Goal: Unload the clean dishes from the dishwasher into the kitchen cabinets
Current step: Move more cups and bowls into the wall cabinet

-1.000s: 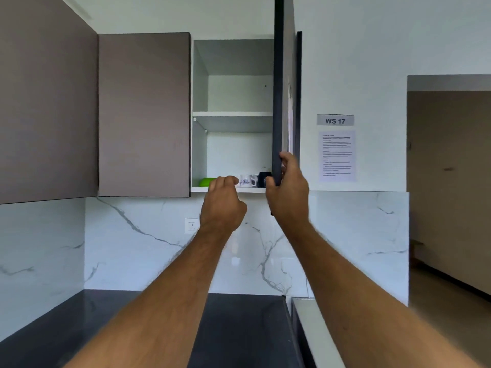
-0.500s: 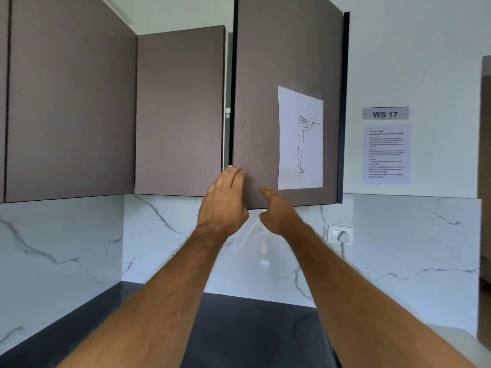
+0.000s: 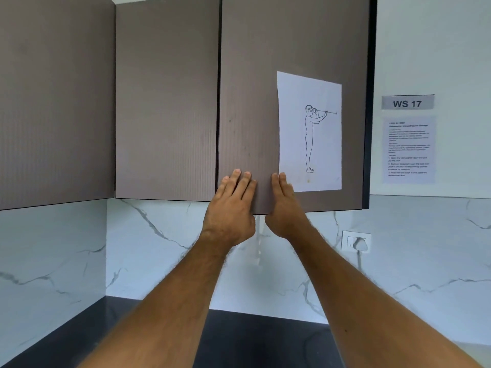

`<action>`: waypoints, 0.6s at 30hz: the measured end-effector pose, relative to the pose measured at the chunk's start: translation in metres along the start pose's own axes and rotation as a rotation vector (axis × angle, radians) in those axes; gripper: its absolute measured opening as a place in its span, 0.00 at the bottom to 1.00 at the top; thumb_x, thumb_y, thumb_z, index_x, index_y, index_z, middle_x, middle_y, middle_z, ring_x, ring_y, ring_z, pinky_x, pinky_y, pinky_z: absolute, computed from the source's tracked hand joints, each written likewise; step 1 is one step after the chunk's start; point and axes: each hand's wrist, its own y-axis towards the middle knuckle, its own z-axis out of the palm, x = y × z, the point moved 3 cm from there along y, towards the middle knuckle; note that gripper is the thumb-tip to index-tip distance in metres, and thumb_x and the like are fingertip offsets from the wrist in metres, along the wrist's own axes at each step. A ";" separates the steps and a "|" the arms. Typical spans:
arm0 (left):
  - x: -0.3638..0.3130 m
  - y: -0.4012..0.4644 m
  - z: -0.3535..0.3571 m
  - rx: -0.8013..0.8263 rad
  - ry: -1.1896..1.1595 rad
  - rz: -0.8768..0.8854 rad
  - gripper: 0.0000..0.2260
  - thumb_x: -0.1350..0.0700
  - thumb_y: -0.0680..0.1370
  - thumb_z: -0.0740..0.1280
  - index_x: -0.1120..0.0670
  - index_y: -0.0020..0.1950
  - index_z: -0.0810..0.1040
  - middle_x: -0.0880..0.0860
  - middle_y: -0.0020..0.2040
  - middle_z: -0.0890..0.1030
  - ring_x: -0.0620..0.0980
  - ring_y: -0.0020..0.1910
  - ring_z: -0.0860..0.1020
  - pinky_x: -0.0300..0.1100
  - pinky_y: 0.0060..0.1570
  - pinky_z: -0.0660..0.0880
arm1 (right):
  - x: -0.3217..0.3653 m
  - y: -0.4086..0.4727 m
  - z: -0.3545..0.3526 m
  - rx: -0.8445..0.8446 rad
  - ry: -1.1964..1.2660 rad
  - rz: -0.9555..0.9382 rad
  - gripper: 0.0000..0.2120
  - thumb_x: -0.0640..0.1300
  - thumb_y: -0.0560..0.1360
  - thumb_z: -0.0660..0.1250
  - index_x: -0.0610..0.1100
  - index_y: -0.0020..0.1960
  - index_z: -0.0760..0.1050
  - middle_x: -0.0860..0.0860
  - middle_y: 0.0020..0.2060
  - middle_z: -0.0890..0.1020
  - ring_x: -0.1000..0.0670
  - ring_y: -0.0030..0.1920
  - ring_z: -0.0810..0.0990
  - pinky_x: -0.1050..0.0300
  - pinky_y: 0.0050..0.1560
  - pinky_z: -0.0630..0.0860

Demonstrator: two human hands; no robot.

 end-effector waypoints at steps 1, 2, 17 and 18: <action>0.006 0.004 0.007 0.015 0.000 -0.007 0.35 0.45 0.80 0.58 0.52 0.81 0.43 0.51 0.81 0.43 0.54 0.79 0.39 0.50 0.74 0.35 | -0.001 0.006 0.003 0.023 -0.017 0.000 0.45 0.41 0.78 0.66 0.48 0.81 0.36 0.50 0.80 0.37 0.42 0.80 0.42 0.40 0.78 0.53; 0.012 0.009 0.014 0.035 -0.006 -0.013 0.34 0.44 0.81 0.57 0.52 0.81 0.43 0.51 0.81 0.43 0.54 0.79 0.40 0.51 0.76 0.37 | -0.001 0.013 0.006 0.050 -0.045 0.000 0.44 0.40 0.79 0.65 0.48 0.81 0.36 0.50 0.80 0.37 0.42 0.80 0.42 0.40 0.78 0.53; 0.053 0.091 0.115 0.280 -0.226 -0.123 0.43 0.54 0.76 0.68 0.49 0.81 0.41 0.50 0.81 0.41 0.54 0.80 0.43 0.49 0.76 0.48 | -0.028 0.088 0.051 0.201 -0.428 0.037 0.41 0.38 0.78 0.60 0.47 0.81 0.39 0.49 0.80 0.39 0.44 0.80 0.44 0.43 0.79 0.47; 0.055 0.094 0.121 0.278 -0.238 -0.120 0.43 0.54 0.76 0.68 0.49 0.81 0.41 0.50 0.81 0.41 0.54 0.80 0.42 0.49 0.76 0.47 | -0.030 0.091 0.053 0.196 -0.430 0.041 0.40 0.38 0.78 0.60 0.47 0.81 0.39 0.49 0.80 0.40 0.44 0.80 0.44 0.43 0.79 0.48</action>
